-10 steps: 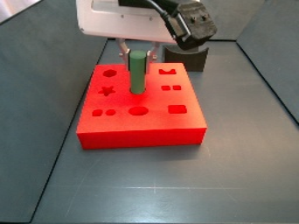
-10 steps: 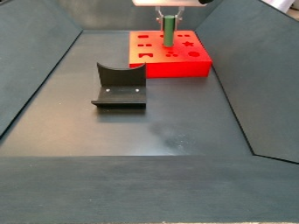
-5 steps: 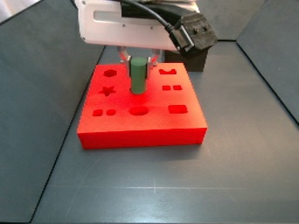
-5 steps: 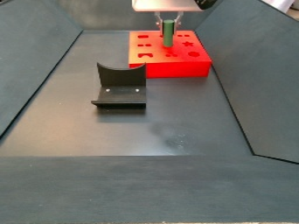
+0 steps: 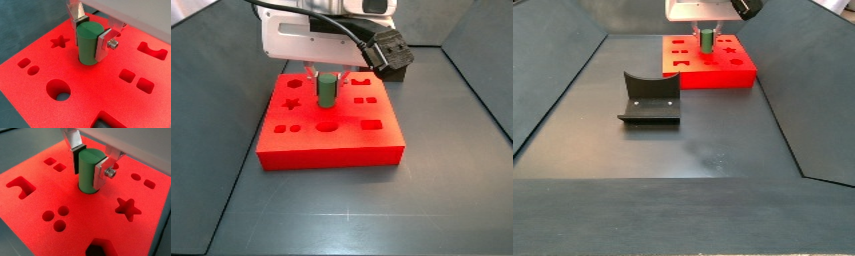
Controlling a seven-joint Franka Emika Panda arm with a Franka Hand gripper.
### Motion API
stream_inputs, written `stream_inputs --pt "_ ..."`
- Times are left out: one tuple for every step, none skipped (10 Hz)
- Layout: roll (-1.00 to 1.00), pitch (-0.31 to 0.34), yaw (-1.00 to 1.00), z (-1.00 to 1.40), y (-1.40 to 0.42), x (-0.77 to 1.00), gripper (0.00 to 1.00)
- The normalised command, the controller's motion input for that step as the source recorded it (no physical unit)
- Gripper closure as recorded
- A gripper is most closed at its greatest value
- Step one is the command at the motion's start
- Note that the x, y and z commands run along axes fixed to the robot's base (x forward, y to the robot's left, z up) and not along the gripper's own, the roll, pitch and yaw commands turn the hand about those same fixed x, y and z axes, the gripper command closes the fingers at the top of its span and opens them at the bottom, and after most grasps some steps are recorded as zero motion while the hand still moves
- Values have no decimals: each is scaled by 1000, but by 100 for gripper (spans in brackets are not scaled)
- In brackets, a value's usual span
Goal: Pick up the round object. Move up. Place the round object on the fixture. Regrasp the round object. Move to above the board. Insert the round object.
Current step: Insert the round object.
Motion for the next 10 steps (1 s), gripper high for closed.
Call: stream_inputs --pt "30 -124 0 -663 -66 57 100" --pt "0 -123 0 -466 -103 71 100" --pt "63 0 0 20 0 0 100" --pt "100 -50 0 -506 -17 0 100" --pt "119 -74 0 -1000 -157 -140 100" --pt "89 -30 0 -1000 -166 -134 100" --pt "56 -16 0 -1000 -146 -3 100" --pt "24 -3 0 -1000 -114 0 100" --pt "23 -3 0 -1000 -109 23 100" --pt "0 3 0 -429 0 343 100"
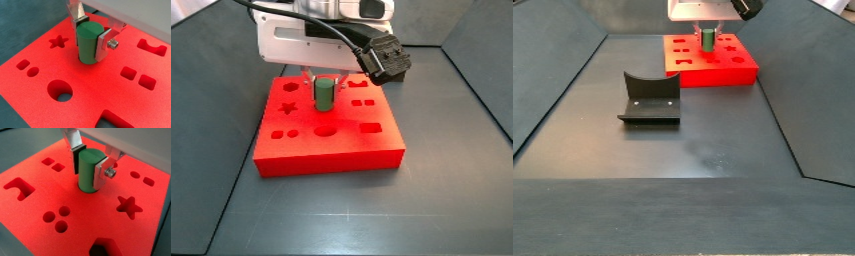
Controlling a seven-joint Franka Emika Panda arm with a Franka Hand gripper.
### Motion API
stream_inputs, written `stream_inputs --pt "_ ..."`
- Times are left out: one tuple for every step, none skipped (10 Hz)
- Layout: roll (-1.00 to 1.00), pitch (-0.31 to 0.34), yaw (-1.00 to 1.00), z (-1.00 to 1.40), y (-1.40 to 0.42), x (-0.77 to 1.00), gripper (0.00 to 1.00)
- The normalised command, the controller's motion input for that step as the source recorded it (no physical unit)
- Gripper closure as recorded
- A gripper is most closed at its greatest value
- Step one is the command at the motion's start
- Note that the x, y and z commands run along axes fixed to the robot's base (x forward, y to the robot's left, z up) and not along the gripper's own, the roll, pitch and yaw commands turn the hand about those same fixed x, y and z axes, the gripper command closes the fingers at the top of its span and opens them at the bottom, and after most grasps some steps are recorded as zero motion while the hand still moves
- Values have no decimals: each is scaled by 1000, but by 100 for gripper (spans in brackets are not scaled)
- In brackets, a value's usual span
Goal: Pick up the round object. Move up. Place the round object on the fixture. Regrasp the round object. Move to above the board. Insert the round object.
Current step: Insert the round object.
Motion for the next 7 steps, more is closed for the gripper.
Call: stream_inputs --pt "36 66 0 0 -103 217 100" --pt "167 -16 0 -1000 -86 120 100" --pt "101 -10 0 -1000 -40 94 100" --pt "0 -4 0 -63 -31 86 100" --pt "0 -19 0 0 0 0 100" --pt "0 -7 0 0 0 0 100" --pt "0 0 94 0 -86 0 100"
